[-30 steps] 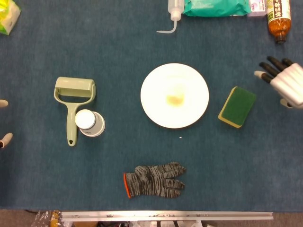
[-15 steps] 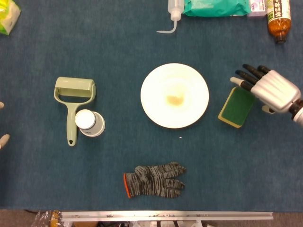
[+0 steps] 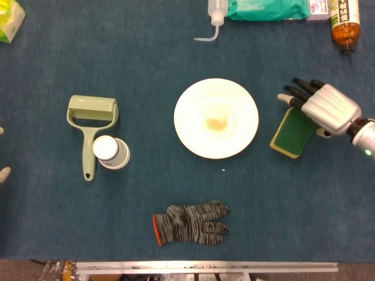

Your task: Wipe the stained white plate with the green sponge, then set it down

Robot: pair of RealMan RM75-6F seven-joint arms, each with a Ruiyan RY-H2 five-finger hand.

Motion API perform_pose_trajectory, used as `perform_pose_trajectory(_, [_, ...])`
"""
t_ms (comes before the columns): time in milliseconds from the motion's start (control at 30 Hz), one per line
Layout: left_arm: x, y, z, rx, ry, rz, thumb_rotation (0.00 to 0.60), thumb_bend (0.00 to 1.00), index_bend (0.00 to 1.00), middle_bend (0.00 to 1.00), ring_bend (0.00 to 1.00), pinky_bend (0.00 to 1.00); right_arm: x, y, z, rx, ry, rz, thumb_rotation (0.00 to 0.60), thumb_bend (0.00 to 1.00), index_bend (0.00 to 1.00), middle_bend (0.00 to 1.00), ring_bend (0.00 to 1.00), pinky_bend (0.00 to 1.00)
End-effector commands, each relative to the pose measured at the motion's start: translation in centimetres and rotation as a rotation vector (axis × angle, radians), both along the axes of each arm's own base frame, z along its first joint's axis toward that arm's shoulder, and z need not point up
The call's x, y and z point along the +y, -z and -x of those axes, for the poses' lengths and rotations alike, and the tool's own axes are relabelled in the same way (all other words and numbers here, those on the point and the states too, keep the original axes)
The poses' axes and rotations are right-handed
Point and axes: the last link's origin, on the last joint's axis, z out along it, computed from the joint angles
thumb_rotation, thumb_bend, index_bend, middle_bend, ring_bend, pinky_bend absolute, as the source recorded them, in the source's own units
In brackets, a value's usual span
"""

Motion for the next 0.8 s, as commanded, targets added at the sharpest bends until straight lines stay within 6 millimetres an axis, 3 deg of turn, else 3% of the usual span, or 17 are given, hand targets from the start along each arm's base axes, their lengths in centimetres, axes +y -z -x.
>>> perform_pose_trajectory(33, [-0.06,-0.01,0.17,-0.004,-0.002,0.000,0.600,0.15,0.30,0.00,0.07,0.34,-0.28,0.73,-0.25,-0.011,-0.002,-0.018,0.600,0.00,0.12,0.14,0.05,0.24])
perform_pose_trajectory(267, [-0.15,0.04,0.57,-0.012,-0.008,0.001,0.600,0.15,0.30,0.00,0.07,0.34,-0.60,1.40,-0.49,-0.048,-0.005,-0.028,0.600,0.00,0.14,0.23,0.13,0.28])
perform_pose_trajectory(567, [-0.18,0.11,0.76,-0.019,-0.009,0.000,0.600,0.15,0.30,0.00,0.07,0.34,-0.50,1.35,-0.34,-0.077,-0.015,-0.014,0.600,0.00,0.36,0.46,0.33,0.38])
perform_pose_trajectory(800, [-0.13,0.25,0.69,-0.019,-0.007,0.005,0.600,0.15,0.30,0.00,0.07,0.34,-0.40,1.16,-0.18,-0.086,-0.020,-0.004,0.600,0.00,0.50,0.57,0.43,0.41])
